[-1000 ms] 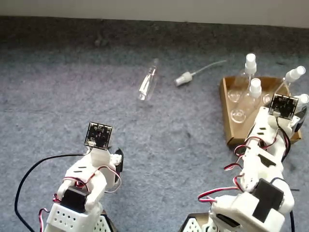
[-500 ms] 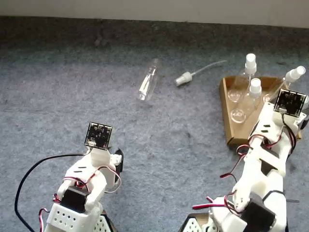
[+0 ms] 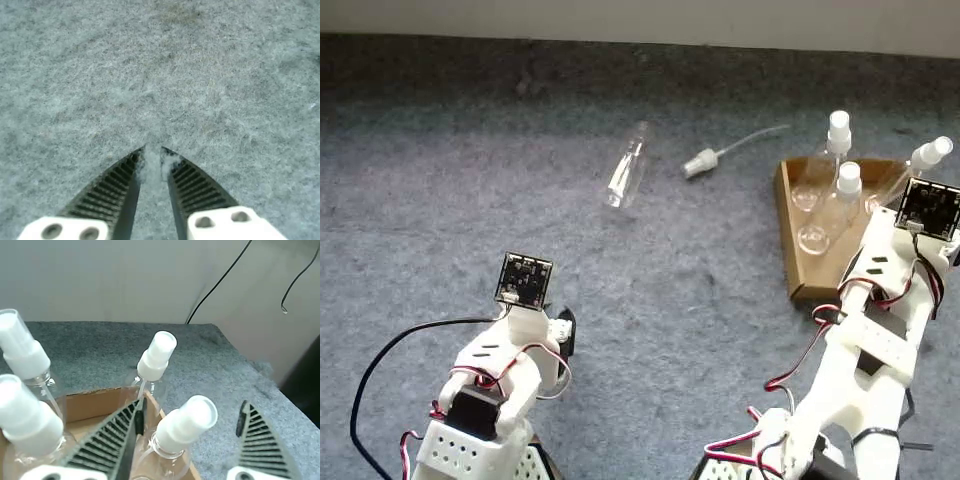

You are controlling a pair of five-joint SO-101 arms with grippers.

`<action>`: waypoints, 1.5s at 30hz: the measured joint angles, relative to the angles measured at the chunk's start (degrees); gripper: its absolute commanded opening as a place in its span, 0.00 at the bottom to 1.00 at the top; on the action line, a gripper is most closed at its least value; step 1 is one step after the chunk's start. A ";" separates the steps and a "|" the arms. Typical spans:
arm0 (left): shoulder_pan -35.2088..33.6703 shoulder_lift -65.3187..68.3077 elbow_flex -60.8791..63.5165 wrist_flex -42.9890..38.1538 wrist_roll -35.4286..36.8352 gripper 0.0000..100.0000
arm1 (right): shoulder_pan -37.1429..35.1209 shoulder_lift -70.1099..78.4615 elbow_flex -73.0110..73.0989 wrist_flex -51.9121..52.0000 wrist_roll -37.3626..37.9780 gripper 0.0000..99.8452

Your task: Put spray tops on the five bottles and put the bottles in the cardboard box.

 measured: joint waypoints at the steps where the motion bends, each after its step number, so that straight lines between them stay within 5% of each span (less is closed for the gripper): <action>1: 0.00 0.00 0.00 0.00 0.00 0.01 | 0.00 -0.88 0.00 0.97 0.00 0.26; 10: 0.00 0.00 0.00 0.00 0.00 0.01 | 0.00 -9.32 0.09 3.60 0.00 0.26; 20: 0.00 0.00 0.00 0.00 0.00 0.01 | -0.79 -20.75 0.09 21.71 -5.89 0.26; 33: 0.00 0.00 0.00 0.00 0.00 0.01 | -13.63 -35.16 -0.62 40.44 -7.12 0.26; 45: -2.29 0.00 0.00 0.00 0.00 0.01 | -24.70 -29.45 -20.13 60.57 -18.73 0.26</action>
